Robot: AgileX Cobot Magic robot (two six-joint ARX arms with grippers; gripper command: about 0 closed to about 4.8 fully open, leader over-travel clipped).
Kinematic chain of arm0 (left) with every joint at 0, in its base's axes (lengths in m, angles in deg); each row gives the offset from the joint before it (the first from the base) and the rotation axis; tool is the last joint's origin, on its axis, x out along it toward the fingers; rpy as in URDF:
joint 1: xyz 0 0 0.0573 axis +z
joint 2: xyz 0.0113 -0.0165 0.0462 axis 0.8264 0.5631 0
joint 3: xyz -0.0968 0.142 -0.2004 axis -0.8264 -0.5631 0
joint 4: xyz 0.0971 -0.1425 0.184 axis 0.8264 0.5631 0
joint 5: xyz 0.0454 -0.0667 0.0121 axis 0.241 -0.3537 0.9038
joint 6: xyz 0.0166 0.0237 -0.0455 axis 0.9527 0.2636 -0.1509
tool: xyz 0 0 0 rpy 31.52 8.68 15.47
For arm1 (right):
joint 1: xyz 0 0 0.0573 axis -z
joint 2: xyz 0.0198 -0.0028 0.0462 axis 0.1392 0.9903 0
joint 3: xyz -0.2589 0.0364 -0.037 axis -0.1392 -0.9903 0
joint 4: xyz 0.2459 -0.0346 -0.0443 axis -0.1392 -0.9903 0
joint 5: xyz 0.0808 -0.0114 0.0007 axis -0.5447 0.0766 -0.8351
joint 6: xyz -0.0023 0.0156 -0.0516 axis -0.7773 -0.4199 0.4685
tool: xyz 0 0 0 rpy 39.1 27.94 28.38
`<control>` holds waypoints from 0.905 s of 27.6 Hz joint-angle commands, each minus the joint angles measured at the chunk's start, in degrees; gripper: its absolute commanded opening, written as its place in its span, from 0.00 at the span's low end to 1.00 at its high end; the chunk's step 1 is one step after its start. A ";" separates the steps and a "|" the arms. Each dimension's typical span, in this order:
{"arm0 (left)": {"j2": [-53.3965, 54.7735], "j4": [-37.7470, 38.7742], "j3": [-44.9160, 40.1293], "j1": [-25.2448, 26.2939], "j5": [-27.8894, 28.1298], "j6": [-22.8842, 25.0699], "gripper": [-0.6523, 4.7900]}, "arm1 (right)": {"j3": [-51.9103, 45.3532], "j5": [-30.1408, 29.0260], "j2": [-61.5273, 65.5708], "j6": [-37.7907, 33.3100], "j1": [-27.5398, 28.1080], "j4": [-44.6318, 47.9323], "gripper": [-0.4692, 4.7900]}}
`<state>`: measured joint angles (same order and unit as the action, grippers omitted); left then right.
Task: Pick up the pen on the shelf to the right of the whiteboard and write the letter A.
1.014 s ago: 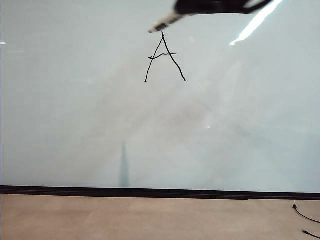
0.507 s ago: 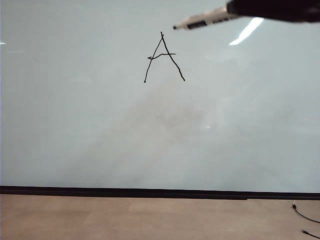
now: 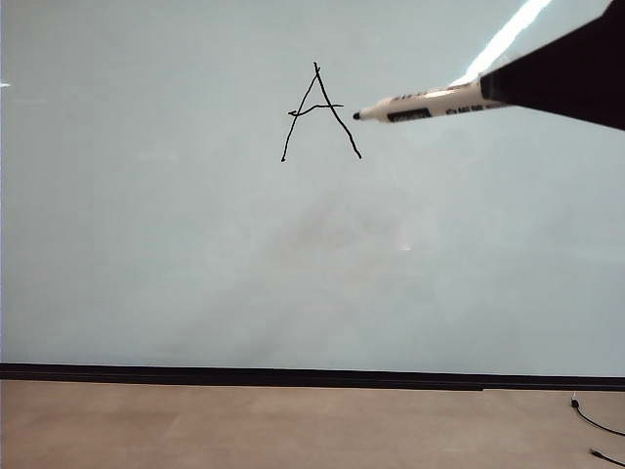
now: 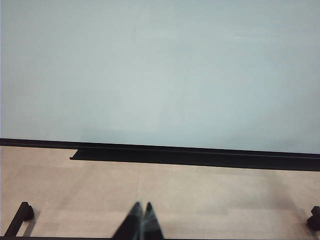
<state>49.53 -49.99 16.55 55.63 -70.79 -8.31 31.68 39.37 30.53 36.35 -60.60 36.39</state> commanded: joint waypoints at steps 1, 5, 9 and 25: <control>0.04 -0.35 0.13 -0.02 -0.09 0.24 0.11 | 0.28 0.57 -2.86 0.61 0.07 -2.32 0.08; 0.04 -0.35 0.13 -0.02 -0.09 0.24 0.11 | 0.28 6.19 -11.06 1.14 0.87 -10.36 0.08; 0.04 -0.35 0.13 -0.02 -0.09 0.22 0.11 | 0.28 6.45 -19.41 0.42 3.50 -18.08 0.08; 0.04 -0.31 0.13 0.00 0.13 0.24 0.11 | 0.31 3.32 -22.40 -1.46 22.58 -21.31 0.08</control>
<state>49.58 -49.82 16.55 55.63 -70.66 -8.33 31.76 44.38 8.15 35.72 -39.86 14.56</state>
